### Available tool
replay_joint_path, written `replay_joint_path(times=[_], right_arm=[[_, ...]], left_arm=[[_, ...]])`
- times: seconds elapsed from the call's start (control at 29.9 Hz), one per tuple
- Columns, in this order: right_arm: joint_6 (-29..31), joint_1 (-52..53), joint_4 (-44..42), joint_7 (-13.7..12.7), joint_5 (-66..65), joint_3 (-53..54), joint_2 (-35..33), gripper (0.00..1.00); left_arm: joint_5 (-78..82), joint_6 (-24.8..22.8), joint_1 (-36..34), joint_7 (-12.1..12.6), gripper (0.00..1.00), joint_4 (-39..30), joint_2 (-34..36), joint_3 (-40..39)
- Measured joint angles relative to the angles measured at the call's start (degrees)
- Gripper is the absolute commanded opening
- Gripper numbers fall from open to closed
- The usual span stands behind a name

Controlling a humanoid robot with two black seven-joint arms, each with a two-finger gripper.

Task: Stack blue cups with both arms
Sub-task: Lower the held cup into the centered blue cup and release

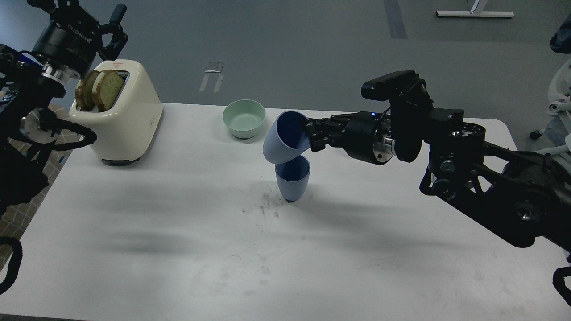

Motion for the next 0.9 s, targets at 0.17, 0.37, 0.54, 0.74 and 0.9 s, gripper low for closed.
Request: replay_joint_path(times=[0.17, 0.37, 0.54, 0.74, 0.9], right_arm=[[0.0, 0.3, -0.2, 0.0, -0.1, -1.5, -1.1, 0.0], [0.0, -0.7, -0.9, 0.0, -0.3, -1.8, -1.7, 0.0], [0.0, -1.3, -2.0, -0.1, -0.5, -1.9, -1.3, 0.0], [0.0, -1.4, -2.6, -0.1, -0.6, -2.7, -0.8, 0.14], [0.0, -1.4, -2.7, -0.1, -0.6, -3.0, -0.7, 0.26]], left_arm=[[0.0, 0.0, 0.0, 0.0, 0.98, 0.0, 0.1, 0.1], [0.0, 0.0, 0.0, 0.0, 0.98, 0.0, 0.0, 0.2], [-0.2, 0.0, 0.1, 0.0, 0.98, 0.1, -0.1, -0.3], [-1.2, 0.0, 0.0, 0.0, 0.98, 0.2, -0.1, -0.4], [-1.2, 0.0, -0.2, 0.0, 0.98, 0.2, 0.1, -0.4]])
